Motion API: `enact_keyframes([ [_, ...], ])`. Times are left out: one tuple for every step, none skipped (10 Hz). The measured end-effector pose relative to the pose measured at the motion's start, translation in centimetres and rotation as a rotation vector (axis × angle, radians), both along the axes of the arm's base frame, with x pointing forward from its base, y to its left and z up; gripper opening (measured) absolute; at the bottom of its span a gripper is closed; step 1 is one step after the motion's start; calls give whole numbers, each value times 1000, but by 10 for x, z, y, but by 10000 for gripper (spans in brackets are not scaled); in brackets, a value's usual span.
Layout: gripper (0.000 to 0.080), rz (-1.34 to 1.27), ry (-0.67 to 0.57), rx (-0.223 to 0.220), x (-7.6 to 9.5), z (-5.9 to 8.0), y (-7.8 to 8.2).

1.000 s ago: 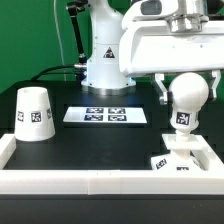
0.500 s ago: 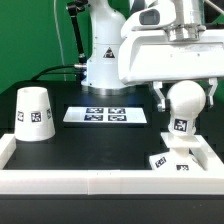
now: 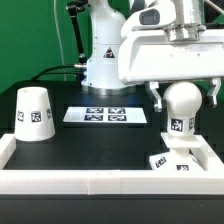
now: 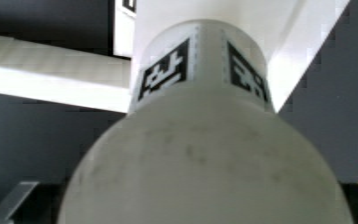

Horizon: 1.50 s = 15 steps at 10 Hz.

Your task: Assemble lamp

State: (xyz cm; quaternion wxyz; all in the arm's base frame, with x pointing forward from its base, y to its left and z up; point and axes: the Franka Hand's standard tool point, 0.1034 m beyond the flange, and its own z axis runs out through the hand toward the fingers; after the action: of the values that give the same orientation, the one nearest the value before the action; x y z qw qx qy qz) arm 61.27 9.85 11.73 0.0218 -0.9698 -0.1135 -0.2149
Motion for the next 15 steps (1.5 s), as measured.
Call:
enact_keyframes([
  [697,2,2,-2,0,1,-1],
  [699,2,5,-4,-2,6,-3],
  [699,4,10,-5,-2,14,-4],
  [699,2,17,-6,-2,22,-6],
  [699,-1,21,-6,-2,28,-8],
  [699,-1,25,-6,-1,30,-8],
  [699,1,46,-7,-2,28,-8],
  [699,1,42,-7,-2,29,-8],
  [699,4,61,-10,-4,26,-8],
  [699,9,146,-19,-9,20,-10],
  [699,11,232,-24,-8,22,-12],
  [699,14,312,-27,-8,24,-11],
  [699,20,383,-30,-8,25,-10],
  [699,23,417,-31,-6,24,-9],
  [699,26,463,-33,-8,23,-8],
])
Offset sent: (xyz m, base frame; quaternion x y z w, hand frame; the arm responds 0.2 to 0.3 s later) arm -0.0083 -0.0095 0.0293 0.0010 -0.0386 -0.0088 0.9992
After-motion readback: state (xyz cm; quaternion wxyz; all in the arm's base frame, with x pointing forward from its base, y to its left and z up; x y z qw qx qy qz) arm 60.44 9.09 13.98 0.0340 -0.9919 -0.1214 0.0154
